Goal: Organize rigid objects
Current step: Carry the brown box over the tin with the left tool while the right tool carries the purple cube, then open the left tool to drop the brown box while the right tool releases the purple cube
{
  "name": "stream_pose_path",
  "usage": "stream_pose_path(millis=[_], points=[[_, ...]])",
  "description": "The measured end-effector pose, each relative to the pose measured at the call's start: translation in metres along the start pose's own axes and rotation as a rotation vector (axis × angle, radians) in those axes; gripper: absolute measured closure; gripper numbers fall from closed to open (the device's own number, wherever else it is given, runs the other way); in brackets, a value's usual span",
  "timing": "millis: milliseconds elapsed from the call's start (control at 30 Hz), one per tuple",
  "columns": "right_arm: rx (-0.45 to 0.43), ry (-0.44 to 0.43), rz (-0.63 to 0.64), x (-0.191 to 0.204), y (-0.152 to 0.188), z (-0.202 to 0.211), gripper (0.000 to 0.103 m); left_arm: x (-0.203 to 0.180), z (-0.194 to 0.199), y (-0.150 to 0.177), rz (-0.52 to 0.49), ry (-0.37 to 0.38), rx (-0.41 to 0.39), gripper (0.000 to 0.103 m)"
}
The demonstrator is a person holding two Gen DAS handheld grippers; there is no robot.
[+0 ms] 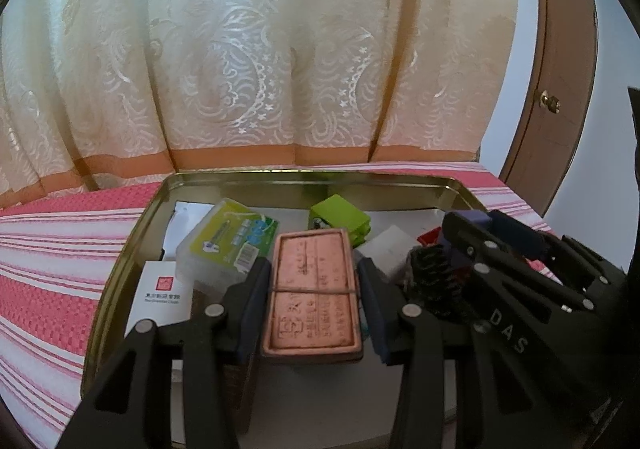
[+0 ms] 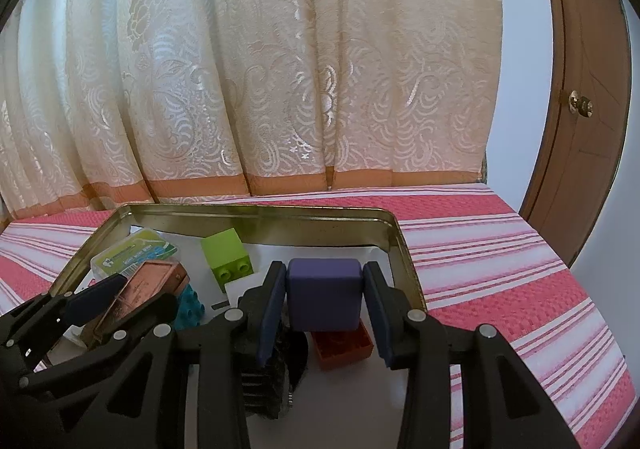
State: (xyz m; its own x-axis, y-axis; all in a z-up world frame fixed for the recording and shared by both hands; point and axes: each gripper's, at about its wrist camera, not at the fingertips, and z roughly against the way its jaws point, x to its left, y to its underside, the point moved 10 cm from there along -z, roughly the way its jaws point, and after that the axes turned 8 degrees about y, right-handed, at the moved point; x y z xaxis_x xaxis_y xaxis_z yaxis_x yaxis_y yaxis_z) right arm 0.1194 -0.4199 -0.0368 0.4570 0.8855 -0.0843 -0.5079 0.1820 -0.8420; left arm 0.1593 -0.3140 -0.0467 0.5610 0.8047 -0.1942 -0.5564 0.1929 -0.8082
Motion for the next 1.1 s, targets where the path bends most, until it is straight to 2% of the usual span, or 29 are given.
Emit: stream_pose_path(millis=[267, 500, 800, 933, 1000, 1067, 1100], points=[[0.006, 0.000, 0.015, 0.006, -0.001, -0.004, 0.060, 0.008, -0.002, 0.001, 0.011, -0.034, 0.015, 0.059], [0.017, -0.004, 0.027, 0.008, 0.000, -0.008, 0.060, 0.014, -0.006, 0.002, 0.001, -0.093, 0.030, 0.059], [0.018, -0.043, 0.043, 0.017, 0.002, -0.007, 0.060, 0.023, -0.008, 0.004, 0.020, -0.126, 0.043, 0.059], [0.037, -0.097, 0.014, 0.021, 0.004, -0.008, 0.059, 0.027, -0.008, 0.005, 0.045, -0.128, 0.043, 0.059], [0.039, -0.115, 0.003, 0.023, 0.005, -0.008, 0.059, 0.031, -0.008, 0.005, 0.065, -0.126, 0.042, 0.057], [0.056, -0.155, -0.033, 0.023, 0.006, -0.009, 0.058, 0.038, -0.006, 0.006, 0.105, -0.130, 0.040, 0.040], [0.074, -0.184, -0.069, 0.021, 0.008, -0.010, 0.056, 0.044, -0.006, 0.008, 0.143, -0.118, 0.043, 0.038]])
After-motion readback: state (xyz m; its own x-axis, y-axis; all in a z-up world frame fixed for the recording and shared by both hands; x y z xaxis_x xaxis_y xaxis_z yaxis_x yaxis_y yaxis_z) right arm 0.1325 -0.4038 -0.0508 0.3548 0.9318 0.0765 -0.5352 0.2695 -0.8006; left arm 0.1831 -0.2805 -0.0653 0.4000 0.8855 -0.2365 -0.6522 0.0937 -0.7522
